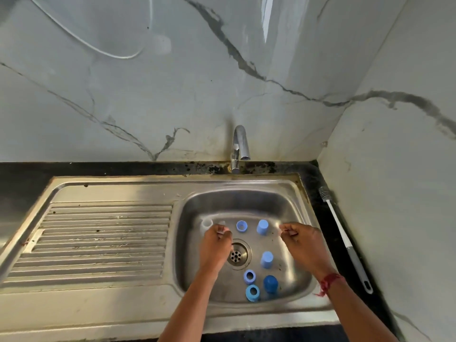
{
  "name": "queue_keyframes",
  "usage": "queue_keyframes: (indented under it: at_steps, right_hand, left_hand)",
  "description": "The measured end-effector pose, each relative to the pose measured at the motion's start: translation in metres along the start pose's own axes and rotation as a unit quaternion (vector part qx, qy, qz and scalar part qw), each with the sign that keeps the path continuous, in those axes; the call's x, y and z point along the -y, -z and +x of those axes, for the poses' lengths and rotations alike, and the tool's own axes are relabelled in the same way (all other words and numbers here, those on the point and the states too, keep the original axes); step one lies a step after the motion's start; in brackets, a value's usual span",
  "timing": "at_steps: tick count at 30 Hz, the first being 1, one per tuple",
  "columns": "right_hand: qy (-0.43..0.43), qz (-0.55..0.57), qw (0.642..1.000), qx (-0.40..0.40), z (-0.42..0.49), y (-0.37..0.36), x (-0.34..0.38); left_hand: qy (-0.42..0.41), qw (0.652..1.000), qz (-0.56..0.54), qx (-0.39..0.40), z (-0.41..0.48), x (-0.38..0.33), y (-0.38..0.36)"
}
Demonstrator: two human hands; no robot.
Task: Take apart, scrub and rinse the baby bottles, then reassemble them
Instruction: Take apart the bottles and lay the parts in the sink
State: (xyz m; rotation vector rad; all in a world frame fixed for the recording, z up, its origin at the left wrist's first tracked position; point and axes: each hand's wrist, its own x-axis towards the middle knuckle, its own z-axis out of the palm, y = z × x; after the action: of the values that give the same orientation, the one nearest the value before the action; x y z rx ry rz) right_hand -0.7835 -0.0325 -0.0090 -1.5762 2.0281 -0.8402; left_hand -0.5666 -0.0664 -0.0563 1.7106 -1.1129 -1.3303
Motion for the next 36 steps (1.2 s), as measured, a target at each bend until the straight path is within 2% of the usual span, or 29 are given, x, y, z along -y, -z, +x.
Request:
queue_keyframes:
  at_steps: [5,8,12,22,30,36]
  right_hand:
    - [-0.069,-0.075,0.994,-0.029,0.024,0.023,-0.030]
    - [-0.110,-0.153,0.981,-0.051,0.035,0.038,-0.059]
    - [-0.145,-0.175,0.971,-0.071,0.048,0.048,-0.091]
    - [-0.172,-0.226,0.956,-0.075,0.081,0.040,-0.119]
    - [-0.171,-0.271,0.945,-0.069,0.091,0.037,-0.124]
    - [-0.178,-0.222,0.958,-0.042,0.098,0.033,-0.124]
  left_hand:
    - [0.006,0.998,0.033,-0.050,0.001,-0.017,-0.002]
    - [0.019,0.998,0.044,-0.049,0.006,-0.021,-0.007]
    - [0.045,0.998,0.005,-0.037,0.013,-0.020,-0.025]
    - [0.098,0.992,-0.068,-0.037,0.025,-0.016,-0.047]
    - [0.128,0.983,-0.100,-0.084,0.019,-0.007,-0.039]
    - [0.164,0.975,-0.118,-0.093,0.025,0.000,-0.030]
